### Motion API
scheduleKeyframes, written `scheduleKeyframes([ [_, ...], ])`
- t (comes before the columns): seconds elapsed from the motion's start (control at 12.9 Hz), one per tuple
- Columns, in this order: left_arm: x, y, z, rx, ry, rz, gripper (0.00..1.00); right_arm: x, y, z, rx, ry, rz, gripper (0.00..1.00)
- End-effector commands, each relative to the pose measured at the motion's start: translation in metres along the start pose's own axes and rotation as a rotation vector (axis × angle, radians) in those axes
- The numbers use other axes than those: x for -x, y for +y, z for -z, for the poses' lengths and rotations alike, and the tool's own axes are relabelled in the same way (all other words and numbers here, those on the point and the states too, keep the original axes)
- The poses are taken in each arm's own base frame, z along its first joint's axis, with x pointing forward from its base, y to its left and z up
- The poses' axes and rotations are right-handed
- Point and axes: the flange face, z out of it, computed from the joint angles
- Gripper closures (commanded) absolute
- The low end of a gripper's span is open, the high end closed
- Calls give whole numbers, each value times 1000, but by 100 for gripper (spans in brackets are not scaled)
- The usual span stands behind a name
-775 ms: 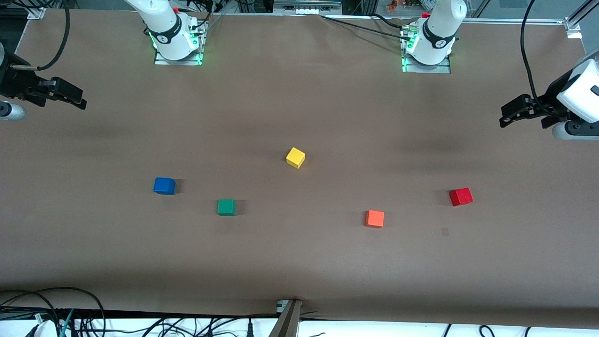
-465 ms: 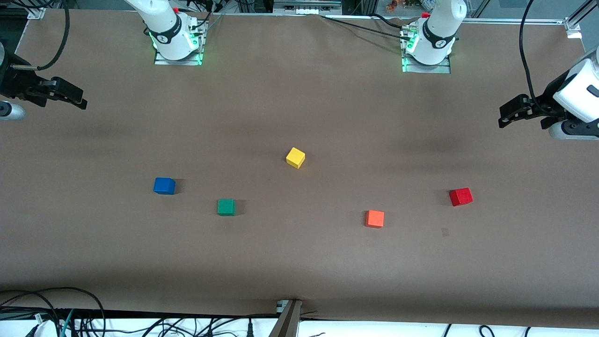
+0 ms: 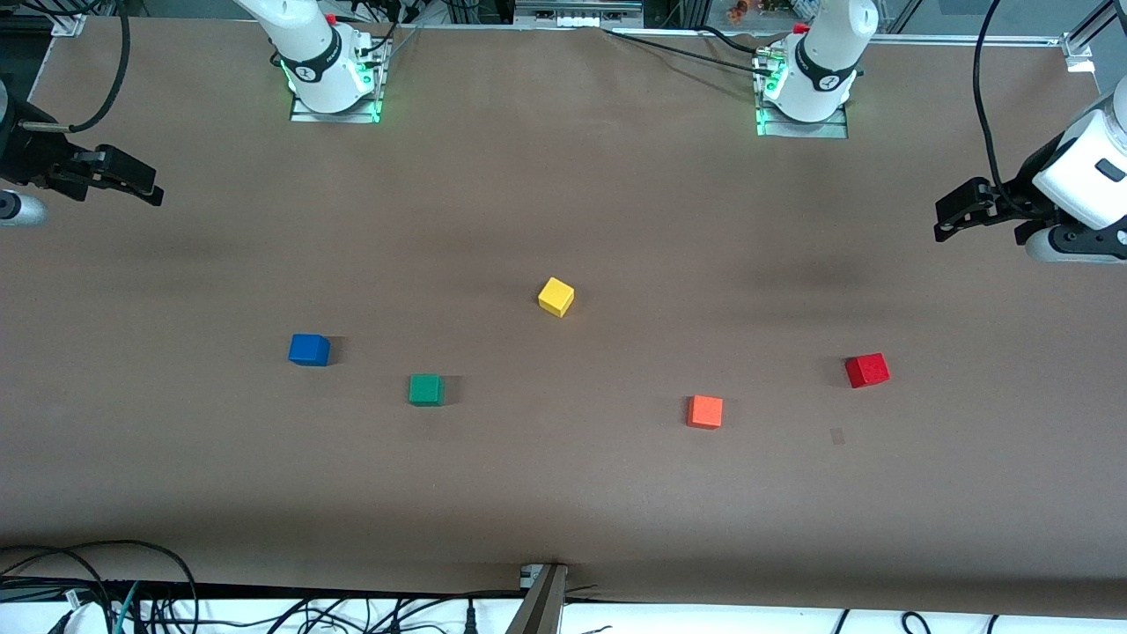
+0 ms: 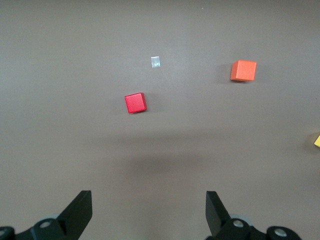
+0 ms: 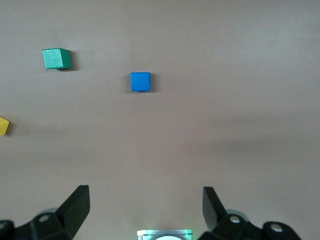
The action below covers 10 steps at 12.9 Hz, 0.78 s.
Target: Pass red block to right arm, stack on blue
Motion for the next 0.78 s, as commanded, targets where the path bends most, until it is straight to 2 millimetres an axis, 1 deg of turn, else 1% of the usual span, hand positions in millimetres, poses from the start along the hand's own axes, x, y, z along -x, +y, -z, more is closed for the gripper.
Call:
scheduleKeyframes([
  [0.0, 1, -3, 4, -21, 7, -18, 0, 1, 2, 3, -21, -2, -1, 0],
  [0.23, 0, -11, 2, -21, 3, -4, 0, 1, 3, 3, -21, -2, -1, 0],
  [0.7, 0, -16, 0, -20, -5, 5, 0, 1, 3, 2, -21, -4, -2, 0],
])
